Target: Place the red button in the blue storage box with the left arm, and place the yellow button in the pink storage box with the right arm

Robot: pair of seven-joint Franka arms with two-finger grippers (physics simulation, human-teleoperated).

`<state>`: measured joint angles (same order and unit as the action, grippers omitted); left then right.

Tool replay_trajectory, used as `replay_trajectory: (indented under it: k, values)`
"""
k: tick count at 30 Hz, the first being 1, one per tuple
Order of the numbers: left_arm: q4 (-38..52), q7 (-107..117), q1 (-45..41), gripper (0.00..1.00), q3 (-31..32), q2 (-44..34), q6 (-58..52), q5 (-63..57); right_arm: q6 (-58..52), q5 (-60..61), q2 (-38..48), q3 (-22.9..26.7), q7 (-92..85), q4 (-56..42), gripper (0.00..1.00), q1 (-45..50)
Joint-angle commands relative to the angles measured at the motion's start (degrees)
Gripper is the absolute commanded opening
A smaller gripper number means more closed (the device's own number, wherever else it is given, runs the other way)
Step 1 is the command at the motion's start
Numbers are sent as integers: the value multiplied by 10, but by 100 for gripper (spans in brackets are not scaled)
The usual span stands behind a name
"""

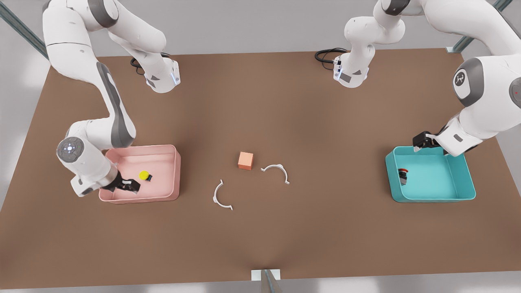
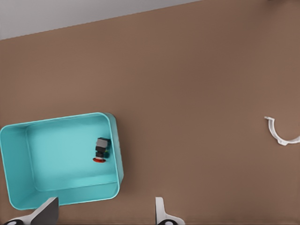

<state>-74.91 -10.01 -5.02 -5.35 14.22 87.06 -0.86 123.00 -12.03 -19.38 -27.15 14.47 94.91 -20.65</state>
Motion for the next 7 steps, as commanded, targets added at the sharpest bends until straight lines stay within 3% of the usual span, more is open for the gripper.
replay_trajectory:
  k: [1,3,4,5,6,7]
  values:
    - [0,45,0,100,0,0,-18,-1,-248,1,7,-35,-117,-113,100,1]
    - [0,45,-1,100,1,4,-17,-1,-268,9,32,-52,-122,-133,100,0]
    - [0,45,-1,100,1,4,-17,-1,-253,50,90,53,-120,-95,100,88]
    - [0,45,-2,100,1,4,-17,-1,-247,87,123,210,-122,-54,100,224]
    - [0,45,-4,100,1,4,-17,-1,-246,87,140,236,-121,-27,100,248]
    - [0,46,-5,100,1,4,-17,-1,-248,88,145,306,-119,-24,100,321]
